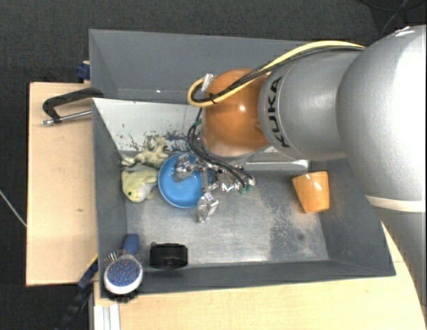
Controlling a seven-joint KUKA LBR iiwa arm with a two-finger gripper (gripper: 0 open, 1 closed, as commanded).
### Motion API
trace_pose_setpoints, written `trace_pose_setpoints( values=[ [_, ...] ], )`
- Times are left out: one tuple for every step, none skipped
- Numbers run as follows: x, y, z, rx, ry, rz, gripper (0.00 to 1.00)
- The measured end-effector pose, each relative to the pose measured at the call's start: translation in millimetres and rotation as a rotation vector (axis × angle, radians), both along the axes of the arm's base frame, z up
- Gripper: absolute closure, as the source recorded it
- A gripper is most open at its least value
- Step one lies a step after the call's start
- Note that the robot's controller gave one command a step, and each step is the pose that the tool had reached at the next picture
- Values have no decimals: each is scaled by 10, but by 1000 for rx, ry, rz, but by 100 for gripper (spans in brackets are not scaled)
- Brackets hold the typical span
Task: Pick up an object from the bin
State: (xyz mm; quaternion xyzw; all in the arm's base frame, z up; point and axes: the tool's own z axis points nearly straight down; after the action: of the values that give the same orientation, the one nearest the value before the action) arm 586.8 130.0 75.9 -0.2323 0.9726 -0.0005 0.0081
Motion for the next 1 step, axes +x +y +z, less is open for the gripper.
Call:
trace_pose_setpoints(
  values=[
    [-24,2,0,-2,11,1,100]
  ],
)
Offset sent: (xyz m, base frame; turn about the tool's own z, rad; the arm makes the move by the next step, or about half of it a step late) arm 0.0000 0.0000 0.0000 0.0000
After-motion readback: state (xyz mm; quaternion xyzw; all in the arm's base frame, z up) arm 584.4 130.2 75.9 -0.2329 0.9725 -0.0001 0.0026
